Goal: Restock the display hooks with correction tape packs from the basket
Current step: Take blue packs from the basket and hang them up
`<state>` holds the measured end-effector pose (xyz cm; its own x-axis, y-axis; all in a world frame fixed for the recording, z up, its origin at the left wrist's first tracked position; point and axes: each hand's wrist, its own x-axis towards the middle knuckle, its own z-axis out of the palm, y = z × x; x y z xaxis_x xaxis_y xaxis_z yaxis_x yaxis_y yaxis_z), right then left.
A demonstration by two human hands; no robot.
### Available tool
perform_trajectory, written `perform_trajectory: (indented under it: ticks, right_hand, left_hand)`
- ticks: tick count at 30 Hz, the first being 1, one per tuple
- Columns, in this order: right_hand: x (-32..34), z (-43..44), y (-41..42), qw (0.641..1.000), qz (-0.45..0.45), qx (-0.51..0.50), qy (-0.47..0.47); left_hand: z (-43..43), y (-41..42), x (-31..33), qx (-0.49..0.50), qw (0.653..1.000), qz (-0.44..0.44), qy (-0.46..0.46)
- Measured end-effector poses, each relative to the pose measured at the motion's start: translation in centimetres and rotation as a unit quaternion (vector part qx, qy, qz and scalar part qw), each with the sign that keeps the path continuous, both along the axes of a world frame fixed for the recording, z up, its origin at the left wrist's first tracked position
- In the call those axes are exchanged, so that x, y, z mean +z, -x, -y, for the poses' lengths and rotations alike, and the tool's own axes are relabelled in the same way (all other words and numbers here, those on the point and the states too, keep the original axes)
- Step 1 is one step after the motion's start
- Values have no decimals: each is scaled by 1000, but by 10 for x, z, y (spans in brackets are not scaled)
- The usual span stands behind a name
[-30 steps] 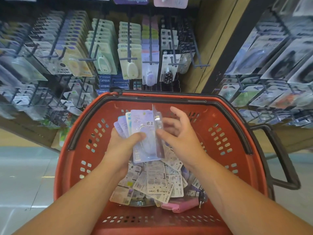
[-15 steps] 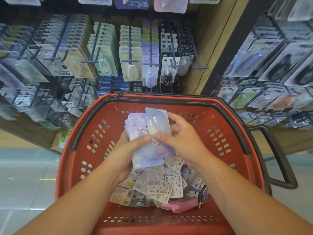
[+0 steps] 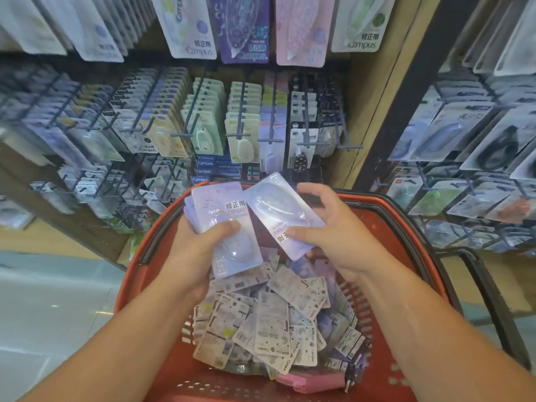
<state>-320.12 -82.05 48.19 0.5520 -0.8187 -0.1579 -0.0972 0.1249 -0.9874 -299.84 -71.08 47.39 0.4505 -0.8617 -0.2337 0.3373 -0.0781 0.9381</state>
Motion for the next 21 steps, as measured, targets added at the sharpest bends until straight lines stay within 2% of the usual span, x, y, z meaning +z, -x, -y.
perform_trajectory:
  ticks: [5, 10, 13, 21]
  right_hand:
    - [22, 19, 0, 996, 0, -40, 78]
    - [44, 20, -13, 992, 99, -64, 44]
    - [56, 14, -25, 990, 120, -55, 47]
    - [83, -21, -91, 985, 127, -78, 86]
  left_hand:
    - [-15, -1, 22, 95, 995, 36, 16]
    - [-32, -3, 46, 142, 987, 57, 38]
    - [-41, -17, 59, 168, 982, 59, 59]
    - [-70, -90, 81, 153, 979, 69, 115]
